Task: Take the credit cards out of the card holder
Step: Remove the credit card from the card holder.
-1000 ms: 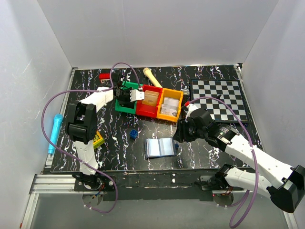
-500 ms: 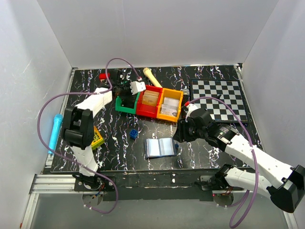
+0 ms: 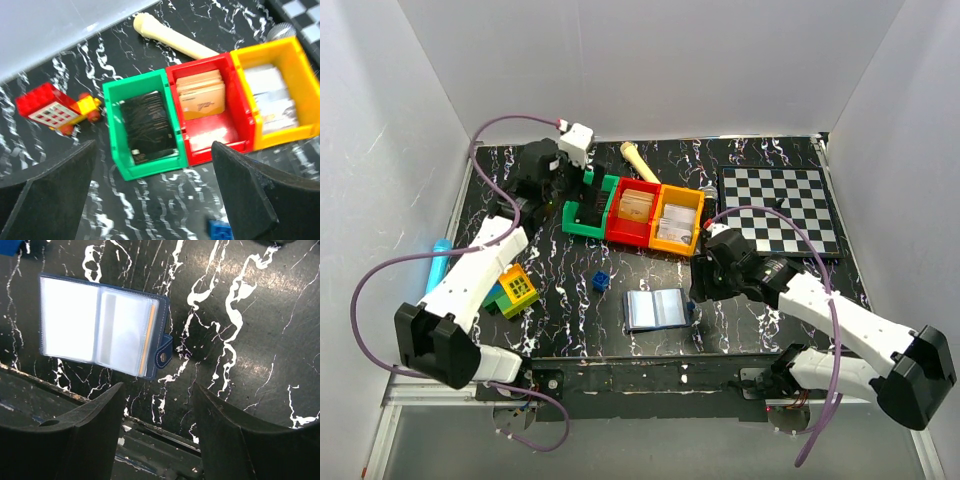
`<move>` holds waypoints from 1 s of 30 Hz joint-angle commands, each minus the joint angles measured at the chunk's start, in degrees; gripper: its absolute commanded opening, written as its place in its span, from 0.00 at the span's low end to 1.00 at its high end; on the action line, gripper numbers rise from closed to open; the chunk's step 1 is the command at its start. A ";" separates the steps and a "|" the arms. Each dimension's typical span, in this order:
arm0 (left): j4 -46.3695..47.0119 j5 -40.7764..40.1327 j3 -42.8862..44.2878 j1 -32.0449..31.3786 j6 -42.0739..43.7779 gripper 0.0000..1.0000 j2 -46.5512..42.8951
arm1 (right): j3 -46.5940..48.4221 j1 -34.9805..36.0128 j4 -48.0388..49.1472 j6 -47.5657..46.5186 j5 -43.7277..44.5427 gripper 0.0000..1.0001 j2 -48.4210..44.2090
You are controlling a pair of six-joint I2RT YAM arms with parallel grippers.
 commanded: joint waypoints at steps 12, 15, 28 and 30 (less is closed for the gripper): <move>-7.10 -0.99 -14.94 -9.69 -49.36 0.98 -4.25 | 3.17 1.50 -0.17 -0.80 -0.93 0.63 13.99; -5.70 -3.57 -19.15 -12.60 -57.18 0.98 -8.20 | 3.96 1.50 0.09 -0.71 0.74 0.61 17.24; 0.46 -3.54 -27.34 -20.95 -59.31 0.98 -15.69 | 7.66 1.24 0.26 -0.45 3.20 0.37 26.57; 0.98 -4.43 -27.78 -22.88 -59.84 0.97 -15.51 | 7.05 1.07 0.27 -0.45 3.29 0.34 26.66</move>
